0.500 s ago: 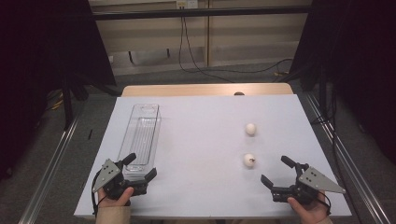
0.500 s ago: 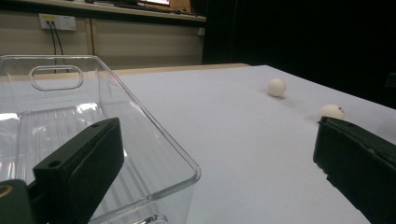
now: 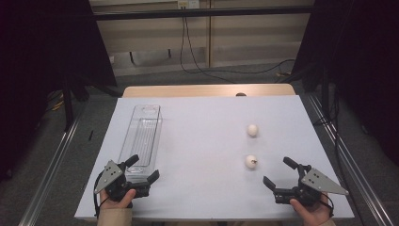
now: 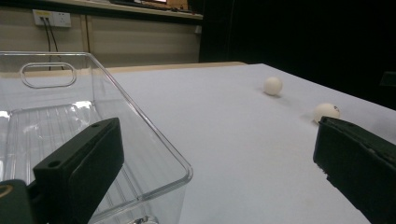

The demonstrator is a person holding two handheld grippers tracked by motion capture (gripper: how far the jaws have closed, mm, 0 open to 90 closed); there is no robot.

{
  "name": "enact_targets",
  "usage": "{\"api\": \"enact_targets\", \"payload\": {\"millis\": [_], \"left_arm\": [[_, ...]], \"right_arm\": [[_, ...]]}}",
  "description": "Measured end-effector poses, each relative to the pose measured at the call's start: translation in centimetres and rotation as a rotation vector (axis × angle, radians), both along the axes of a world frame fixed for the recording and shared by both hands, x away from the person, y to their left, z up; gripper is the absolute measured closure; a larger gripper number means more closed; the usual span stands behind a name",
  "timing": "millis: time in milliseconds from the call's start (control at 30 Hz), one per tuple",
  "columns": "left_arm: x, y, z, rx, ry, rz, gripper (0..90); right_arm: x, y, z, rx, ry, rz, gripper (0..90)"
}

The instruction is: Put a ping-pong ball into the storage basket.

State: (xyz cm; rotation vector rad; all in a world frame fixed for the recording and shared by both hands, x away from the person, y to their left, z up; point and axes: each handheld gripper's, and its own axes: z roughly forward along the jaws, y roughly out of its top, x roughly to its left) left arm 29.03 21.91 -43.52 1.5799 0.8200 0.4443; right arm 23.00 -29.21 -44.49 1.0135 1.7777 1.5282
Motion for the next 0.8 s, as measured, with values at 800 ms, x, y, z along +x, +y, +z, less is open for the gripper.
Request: {"api": "enact_targets", "payload": {"millis": [800], "left_arm": [[0.2,-2.0,0.0,0.018,0.018,-0.053,1.3]], "right_arm": [[0.0,-0.1,0.0,0.006,-0.002,0.001,1.9]]}}
